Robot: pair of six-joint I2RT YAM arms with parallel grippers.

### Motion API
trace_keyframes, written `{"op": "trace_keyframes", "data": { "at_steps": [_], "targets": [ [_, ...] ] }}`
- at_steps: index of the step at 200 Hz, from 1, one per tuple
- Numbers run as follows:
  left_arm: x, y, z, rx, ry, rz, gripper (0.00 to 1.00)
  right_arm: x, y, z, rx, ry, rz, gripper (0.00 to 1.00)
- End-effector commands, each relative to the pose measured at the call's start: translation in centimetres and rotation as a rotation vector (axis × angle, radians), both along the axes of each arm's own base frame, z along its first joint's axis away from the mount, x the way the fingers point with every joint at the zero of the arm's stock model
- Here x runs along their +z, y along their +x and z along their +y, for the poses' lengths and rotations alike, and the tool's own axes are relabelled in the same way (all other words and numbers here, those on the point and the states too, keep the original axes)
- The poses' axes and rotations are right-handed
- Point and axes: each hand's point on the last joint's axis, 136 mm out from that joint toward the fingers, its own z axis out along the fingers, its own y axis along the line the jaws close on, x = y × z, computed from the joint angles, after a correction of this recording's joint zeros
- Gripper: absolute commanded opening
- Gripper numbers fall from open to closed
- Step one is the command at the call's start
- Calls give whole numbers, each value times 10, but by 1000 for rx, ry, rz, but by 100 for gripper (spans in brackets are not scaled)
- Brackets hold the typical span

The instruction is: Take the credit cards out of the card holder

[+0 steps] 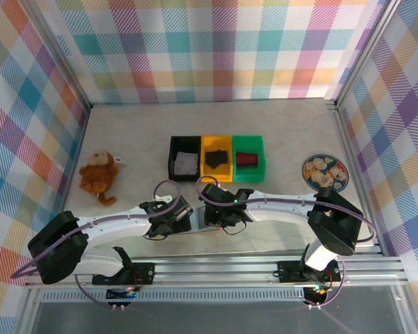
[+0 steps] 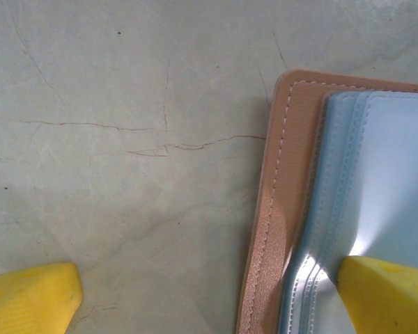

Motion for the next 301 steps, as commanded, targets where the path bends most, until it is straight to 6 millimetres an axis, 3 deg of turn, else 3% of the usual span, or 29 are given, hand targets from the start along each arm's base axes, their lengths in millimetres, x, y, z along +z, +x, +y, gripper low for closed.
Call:
{"op": "trace_keyframes", "data": {
  "at_steps": [1,42,75,149,229,301],
  "targets": [
    [-35,-20,-12,-26,-74,98,96,18,1,12,20,53,-21,23],
    [-34,-19,-12,-25,-77,93,96,27,-2,36,74,98,-19,20],
    [-30,-19,-10,-21,-83,78,96,34,-2,44,87,120,-33,21],
    [-16,-17,-3,-11,-92,29,96,25,-10,65,133,167,15,21],
    [14,-13,14,17,-122,-89,96,19,-11,62,117,130,25,32],
    [16,-13,12,14,-134,-87,96,25,-9,55,113,117,1,40]
  ]
}}
